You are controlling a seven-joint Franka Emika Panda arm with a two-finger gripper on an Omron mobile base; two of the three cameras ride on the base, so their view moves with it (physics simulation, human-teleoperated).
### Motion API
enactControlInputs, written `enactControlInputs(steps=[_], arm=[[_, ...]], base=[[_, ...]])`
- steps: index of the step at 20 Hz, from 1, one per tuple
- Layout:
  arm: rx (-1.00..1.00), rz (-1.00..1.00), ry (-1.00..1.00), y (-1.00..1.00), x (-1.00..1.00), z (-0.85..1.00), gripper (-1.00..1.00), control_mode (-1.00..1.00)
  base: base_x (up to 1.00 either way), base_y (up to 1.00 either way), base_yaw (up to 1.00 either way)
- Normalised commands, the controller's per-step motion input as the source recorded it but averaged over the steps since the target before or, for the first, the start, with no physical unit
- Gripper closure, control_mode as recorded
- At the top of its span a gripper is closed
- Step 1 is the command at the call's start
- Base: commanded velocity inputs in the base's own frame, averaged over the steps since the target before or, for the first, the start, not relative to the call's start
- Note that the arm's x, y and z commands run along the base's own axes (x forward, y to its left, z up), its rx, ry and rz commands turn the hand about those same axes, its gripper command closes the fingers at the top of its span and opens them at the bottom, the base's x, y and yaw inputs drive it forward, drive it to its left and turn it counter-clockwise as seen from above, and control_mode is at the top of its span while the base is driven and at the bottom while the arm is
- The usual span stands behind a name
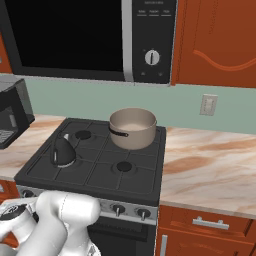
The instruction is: Pick the kettle from the counter and place it on a stove burner. Then turn the burner on.
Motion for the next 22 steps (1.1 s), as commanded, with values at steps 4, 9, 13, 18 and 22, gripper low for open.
enactControlInputs(steps=[4,9,13,18,22], arm=[[-0.1,0.35,-0.12,0.11,-0.07,0.0,1.0,-1.0],[-0.18,0.51,-0.06,0.17,-0.05,-0.02,1.0,-1.0],[-0.22,0.51,0.0,0.23,-0.01,-0.2,1.0,-1.0],[-0.24,0.47,0.06,0.27,0.0,-0.31,1.0,-1.0],[-0.26,0.44,0.19,0.39,0.01,-0.33,1.0,-1.0]], base=[[0.0,0.0,0.0],[0.0,0.0,0.0],[0.0,0.0,0.0],[0.0,0.0,0.0],[0.0,0.0,0.0]])
